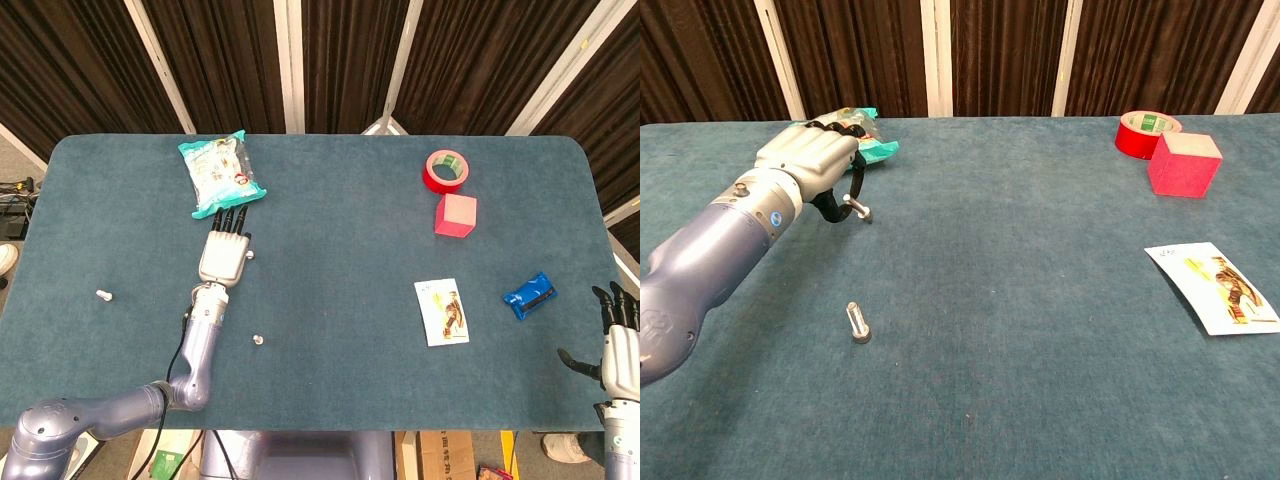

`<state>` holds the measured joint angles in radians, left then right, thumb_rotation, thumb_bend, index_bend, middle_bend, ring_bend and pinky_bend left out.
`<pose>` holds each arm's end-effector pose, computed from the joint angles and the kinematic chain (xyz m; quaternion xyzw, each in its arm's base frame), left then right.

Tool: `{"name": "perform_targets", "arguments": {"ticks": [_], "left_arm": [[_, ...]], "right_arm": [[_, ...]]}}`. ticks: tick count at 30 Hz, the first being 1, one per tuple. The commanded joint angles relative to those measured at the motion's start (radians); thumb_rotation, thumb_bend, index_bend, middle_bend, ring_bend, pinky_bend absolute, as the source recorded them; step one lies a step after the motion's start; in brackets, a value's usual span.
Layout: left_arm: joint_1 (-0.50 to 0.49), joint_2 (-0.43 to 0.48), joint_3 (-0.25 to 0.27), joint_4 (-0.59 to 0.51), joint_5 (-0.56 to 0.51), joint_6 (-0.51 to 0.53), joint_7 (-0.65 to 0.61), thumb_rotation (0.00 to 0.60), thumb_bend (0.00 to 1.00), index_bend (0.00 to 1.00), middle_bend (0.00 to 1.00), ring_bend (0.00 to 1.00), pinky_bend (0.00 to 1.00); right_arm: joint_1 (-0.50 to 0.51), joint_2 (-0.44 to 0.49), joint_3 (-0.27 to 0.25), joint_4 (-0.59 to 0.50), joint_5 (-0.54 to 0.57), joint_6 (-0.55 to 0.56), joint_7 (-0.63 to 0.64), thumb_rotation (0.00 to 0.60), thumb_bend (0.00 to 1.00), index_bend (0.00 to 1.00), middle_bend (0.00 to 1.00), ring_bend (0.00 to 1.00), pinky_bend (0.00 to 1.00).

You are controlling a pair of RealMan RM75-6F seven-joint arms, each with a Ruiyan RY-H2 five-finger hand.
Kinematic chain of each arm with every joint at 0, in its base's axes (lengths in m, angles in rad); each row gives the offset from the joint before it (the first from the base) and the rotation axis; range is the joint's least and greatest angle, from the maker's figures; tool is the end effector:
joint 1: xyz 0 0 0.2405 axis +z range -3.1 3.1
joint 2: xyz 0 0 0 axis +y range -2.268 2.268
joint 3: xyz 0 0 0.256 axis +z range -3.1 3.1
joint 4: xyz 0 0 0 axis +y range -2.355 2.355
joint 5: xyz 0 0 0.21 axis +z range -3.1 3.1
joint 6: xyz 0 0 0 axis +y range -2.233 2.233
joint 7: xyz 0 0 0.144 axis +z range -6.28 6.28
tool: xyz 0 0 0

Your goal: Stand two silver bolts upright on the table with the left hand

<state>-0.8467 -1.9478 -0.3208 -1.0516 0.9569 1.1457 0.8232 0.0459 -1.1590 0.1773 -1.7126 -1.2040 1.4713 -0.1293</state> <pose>-0.1206 0.3835 -0.0689 -0.6990 -0.2585 -0.2997 0.5956 -0.3248 -0.1872 0.1654 0.4739 -0.4467 0.3566 0.6698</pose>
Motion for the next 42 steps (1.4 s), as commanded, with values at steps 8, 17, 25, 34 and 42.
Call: {"name": "perform_targets", "arguments": {"ticks": [8, 17, 25, 34, 42], "left_arm": [[-0.012, 0.016, -0.03, -0.039, -0.077, -0.015, 0.064, 0.6, 0.51, 0.52, 0.0, 0.0, 0.0], [-0.026, 0.013, -0.036, -0.039, -0.096, -0.013, 0.073, 0.6, 0.49, 0.47, 0.0, 0.0, 0.0], [-0.026, 0.052, -0.049, -0.123, -0.073, 0.014, 0.038, 0.6, 0.46, 0.38, 0.0, 0.0, 0.0], [0.057, 0.28, -0.058, -0.554, -0.031, 0.156, 0.084, 0.6, 0.45, 0.35, 0.0, 0.0, 0.0], [0.362, 0.711, 0.05, -1.07, 0.06, 0.336, -0.071, 0.6, 0.42, 0.26, 0.0, 0.0, 0.0]], "right_arm": [[0.001, -0.002, -0.001, 0.0, -0.001, 0.0, -0.003, 0.6, 0.01, 0.13, 0.03, 0.02, 0.0], [0.003, -0.005, -0.002, 0.004, 0.001, -0.005, -0.007, 0.6, 0.01, 0.13, 0.03, 0.02, 0.0], [0.004, -0.006, -0.002, 0.005, 0.003, -0.006, -0.006, 0.6, 0.01, 0.13, 0.03, 0.02, 0.0], [0.004, -0.003, -0.003, 0.003, -0.001, -0.007, -0.005, 0.6, 0.01, 0.13, 0.03, 0.02, 0.0], [-0.005, 0.036, -0.022, -0.03, -0.027, 0.001, -0.034, 0.6, 0.01, 0.13, 0.03, 0.01, 0.0]]}}
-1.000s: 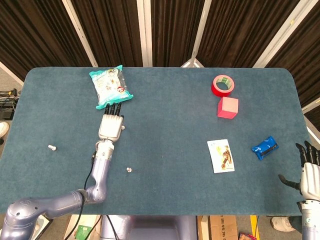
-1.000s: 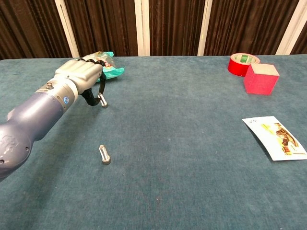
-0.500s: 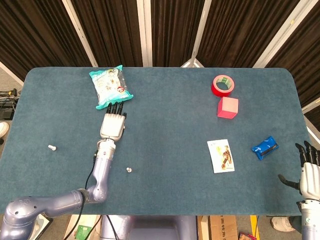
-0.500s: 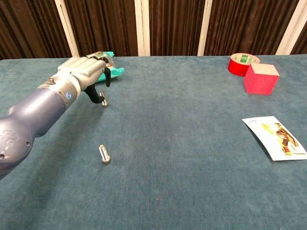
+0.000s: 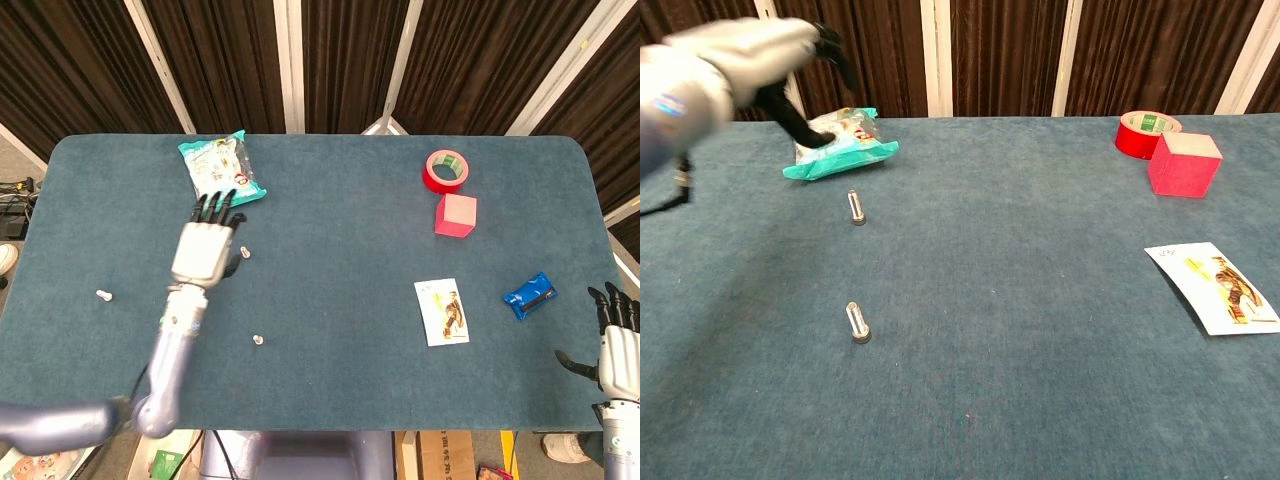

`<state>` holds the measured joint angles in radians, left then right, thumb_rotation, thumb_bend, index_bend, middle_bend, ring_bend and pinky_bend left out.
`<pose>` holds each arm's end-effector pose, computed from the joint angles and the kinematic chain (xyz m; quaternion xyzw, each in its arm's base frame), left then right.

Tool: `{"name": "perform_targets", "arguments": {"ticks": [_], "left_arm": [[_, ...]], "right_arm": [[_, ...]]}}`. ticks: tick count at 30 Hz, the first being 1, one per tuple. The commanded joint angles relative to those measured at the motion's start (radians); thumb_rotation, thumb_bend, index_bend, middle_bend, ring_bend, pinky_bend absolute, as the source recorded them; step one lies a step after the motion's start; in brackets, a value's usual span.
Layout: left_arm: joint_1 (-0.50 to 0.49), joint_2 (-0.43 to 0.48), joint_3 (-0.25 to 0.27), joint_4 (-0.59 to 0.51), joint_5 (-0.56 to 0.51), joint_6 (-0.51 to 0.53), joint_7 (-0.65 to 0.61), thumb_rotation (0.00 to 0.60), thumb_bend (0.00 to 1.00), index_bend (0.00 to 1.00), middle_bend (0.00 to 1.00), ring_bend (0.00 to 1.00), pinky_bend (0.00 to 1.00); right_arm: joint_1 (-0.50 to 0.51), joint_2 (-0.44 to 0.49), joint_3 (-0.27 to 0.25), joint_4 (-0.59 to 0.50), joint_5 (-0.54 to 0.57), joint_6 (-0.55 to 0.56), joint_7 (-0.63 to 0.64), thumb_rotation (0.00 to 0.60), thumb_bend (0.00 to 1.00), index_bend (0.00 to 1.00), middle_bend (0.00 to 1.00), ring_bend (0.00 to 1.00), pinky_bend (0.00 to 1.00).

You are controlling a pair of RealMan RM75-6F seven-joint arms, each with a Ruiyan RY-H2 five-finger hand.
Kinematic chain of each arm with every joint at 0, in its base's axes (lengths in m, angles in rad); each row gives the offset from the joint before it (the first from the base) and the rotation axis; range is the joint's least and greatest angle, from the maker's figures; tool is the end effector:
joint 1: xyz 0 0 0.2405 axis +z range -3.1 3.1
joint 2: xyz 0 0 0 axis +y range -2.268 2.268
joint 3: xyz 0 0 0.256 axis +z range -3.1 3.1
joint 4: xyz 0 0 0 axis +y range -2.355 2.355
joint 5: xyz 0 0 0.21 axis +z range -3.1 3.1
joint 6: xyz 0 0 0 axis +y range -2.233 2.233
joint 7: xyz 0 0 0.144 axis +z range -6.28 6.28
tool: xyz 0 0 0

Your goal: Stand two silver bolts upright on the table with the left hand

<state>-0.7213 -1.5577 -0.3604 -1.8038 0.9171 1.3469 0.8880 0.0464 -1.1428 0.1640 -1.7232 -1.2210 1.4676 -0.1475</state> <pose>-0.0863 0.3346 0.0448 -0.6522 -0.3160 -0.3989 0.5618 -0.3227 -0.1854 0.1666 0.4889 -0.4402 0.3480 0.6679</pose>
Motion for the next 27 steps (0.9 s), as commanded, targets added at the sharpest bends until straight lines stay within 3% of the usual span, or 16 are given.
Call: {"name": "perform_targets", "arguments": {"ticks": [1, 5, 11, 18, 27], "left_arm": [[0.268, 0.376, 0.109, -0.349, 0.127, 0.133, -0.178, 0.6, 0.42, 0.25, 0.0, 0.0, 0.0], [0.399, 0.557, 0.188, -0.395, 0.256, 0.173, -0.338, 0.6, 0.42, 0.23, 0.0, 0.0, 0.0], [0.547, 0.665, 0.298, -0.339, 0.407, 0.236, -0.552, 0.6, 0.42, 0.21, 0.0, 0.0, 0.0], [0.633, 0.621, 0.381, -0.171, 0.522, 0.234, -0.789, 0.6, 0.42, 0.2, 0.0, 0.0, 0.0], [0.649, 0.525, 0.4, -0.024, 0.582, 0.215, -0.868, 0.6, 0.42, 0.15, 0.0, 0.0, 0.0]], "right_arm": [[-0.007, 0.027, -0.01, -0.026, -0.013, 0.008, -0.021, 0.6, 0.01, 0.13, 0.03, 0.01, 0.0], [-0.015, 0.053, -0.016, -0.047, -0.033, 0.024, -0.031, 0.6, 0.01, 0.13, 0.03, 0.0, 0.0], [-0.017, 0.08, -0.025, -0.048, -0.067, 0.023, -0.003, 0.6, 0.0, 0.13, 0.03, 0.0, 0.0], [-0.015, 0.1, -0.041, -0.031, -0.12, 0.02, 0.029, 0.6, 0.01, 0.11, 0.03, 0.0, 0.0], [-0.01, 0.115, -0.052, -0.03, -0.13, 0.001, 0.031, 0.6, 0.01, 0.09, 0.02, 0.0, 0.0]]}}
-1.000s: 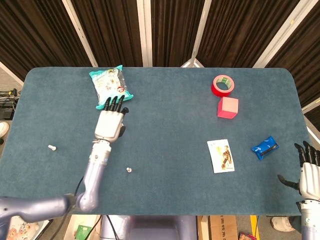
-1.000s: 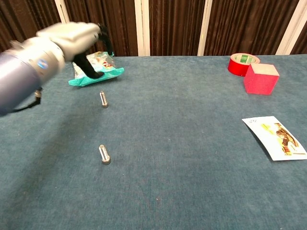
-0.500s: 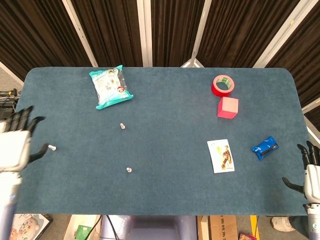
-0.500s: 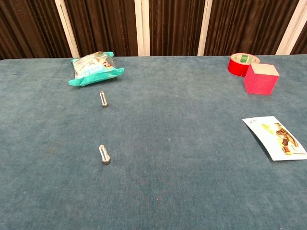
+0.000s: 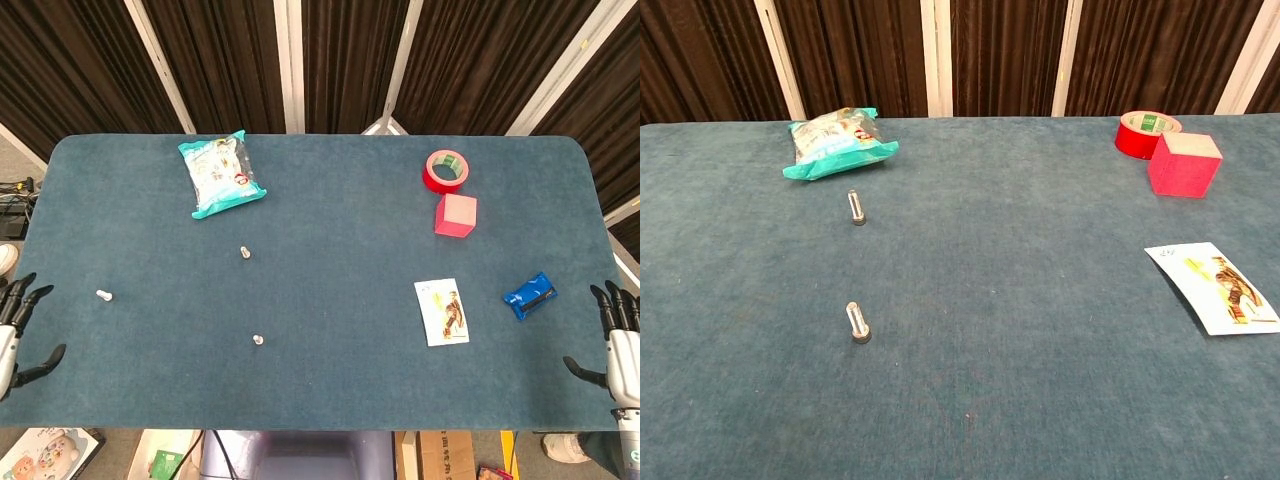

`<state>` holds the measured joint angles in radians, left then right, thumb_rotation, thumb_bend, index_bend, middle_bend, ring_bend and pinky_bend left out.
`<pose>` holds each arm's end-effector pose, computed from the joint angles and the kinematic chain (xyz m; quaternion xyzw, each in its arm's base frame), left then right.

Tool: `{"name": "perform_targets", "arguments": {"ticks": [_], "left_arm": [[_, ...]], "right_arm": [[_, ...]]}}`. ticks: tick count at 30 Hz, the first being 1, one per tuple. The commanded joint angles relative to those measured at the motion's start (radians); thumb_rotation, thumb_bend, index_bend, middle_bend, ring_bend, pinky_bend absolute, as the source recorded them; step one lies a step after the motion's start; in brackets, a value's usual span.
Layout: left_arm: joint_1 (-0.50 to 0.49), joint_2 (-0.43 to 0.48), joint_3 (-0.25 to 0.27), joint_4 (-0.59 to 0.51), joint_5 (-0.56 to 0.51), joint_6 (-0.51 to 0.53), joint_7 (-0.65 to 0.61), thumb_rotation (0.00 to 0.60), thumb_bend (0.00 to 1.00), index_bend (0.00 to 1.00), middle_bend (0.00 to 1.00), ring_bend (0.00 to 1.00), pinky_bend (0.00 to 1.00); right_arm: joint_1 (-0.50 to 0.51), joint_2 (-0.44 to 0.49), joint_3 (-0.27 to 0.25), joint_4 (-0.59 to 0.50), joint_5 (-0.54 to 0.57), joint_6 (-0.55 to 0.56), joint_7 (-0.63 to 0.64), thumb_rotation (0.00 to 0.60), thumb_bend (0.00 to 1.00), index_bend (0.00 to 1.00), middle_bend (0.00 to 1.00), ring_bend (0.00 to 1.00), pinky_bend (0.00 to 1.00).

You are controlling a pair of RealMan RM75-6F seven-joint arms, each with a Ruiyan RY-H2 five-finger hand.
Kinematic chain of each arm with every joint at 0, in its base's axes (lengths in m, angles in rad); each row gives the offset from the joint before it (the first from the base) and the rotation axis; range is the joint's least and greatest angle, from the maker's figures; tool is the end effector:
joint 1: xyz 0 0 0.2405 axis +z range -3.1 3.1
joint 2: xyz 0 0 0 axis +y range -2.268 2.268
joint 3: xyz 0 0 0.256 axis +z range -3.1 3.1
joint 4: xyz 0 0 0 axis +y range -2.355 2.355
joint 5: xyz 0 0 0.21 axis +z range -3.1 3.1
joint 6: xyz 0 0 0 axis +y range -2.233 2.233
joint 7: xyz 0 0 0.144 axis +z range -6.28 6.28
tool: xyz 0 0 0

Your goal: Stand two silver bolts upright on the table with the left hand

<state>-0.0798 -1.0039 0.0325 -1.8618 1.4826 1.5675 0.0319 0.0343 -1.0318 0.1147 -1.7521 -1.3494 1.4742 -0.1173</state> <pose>-0.2761 0.1592 0.1751 -0.5680 -0.4250 -0.4090 0.5740 -0.3128 -0.1756 0.1882 0.5446 -0.4029 0.3453 0.6496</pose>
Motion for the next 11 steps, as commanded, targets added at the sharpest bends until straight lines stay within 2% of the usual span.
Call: {"name": "perform_targets", "arguments": {"ticks": [1, 11], "left_arm": [[0.009, -0.036, 0.006, 0.042, 0.019, -0.005, -0.012, 0.6, 0.42, 0.15, 0.0, 0.0, 0.0], [0.037, -0.086, -0.013, 0.123, 0.07, 0.067, -0.019, 0.6, 0.42, 0.15, 0.0, 0.0, 0.0]], "right_arm": [[0.003, 0.005, -0.004, -0.001, -0.004, -0.007, 0.002, 0.6, 0.01, 0.09, 0.02, 0.0, 0.0], [0.012, -0.005, -0.014, 0.021, -0.048, -0.009, 0.027, 0.6, 0.0, 0.09, 0.02, 0.0, 0.0]]}}
